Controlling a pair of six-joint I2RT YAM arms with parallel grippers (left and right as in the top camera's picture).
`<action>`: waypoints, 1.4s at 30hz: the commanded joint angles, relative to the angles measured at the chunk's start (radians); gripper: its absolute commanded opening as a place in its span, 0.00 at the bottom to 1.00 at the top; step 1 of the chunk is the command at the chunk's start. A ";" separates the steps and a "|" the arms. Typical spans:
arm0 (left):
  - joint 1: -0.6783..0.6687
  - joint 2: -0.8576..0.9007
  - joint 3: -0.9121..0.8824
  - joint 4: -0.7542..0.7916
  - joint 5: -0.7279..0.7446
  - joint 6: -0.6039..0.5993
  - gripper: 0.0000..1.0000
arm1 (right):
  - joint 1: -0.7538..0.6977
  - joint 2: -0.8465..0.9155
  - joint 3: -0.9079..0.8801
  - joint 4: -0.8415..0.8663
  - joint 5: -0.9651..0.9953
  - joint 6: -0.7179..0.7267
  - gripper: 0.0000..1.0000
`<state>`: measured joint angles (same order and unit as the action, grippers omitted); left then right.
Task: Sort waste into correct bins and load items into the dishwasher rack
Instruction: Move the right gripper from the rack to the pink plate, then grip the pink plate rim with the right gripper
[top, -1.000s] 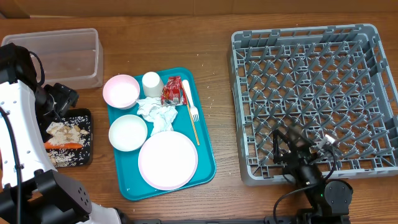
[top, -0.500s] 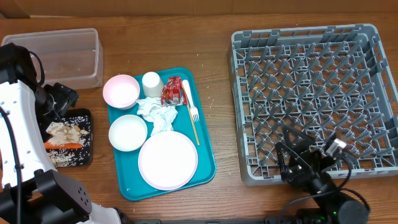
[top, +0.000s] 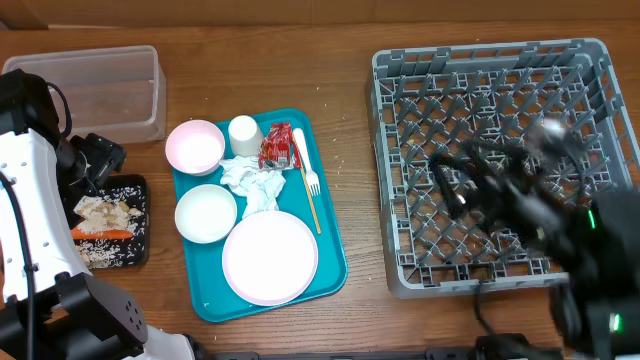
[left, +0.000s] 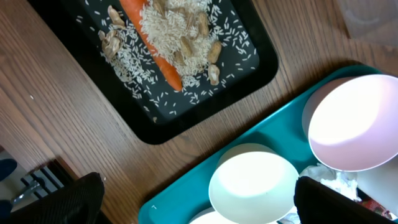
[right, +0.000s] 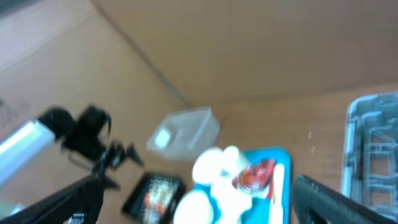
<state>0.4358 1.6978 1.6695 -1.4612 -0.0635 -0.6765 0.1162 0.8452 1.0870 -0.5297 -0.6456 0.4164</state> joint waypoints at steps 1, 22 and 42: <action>0.002 -0.024 0.014 0.000 -0.011 0.008 1.00 | 0.113 0.163 0.181 -0.124 0.074 -0.195 1.00; 0.002 -0.024 0.014 0.000 -0.011 0.008 1.00 | 0.661 0.967 0.491 -0.449 0.555 -0.258 1.00; 0.002 -0.024 0.014 0.000 -0.011 0.008 1.00 | 0.681 1.210 0.483 -0.577 0.408 -0.176 0.60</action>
<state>0.4358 1.6978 1.6695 -1.4612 -0.0639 -0.6765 0.7788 2.0319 1.5578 -1.1099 -0.1959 0.2245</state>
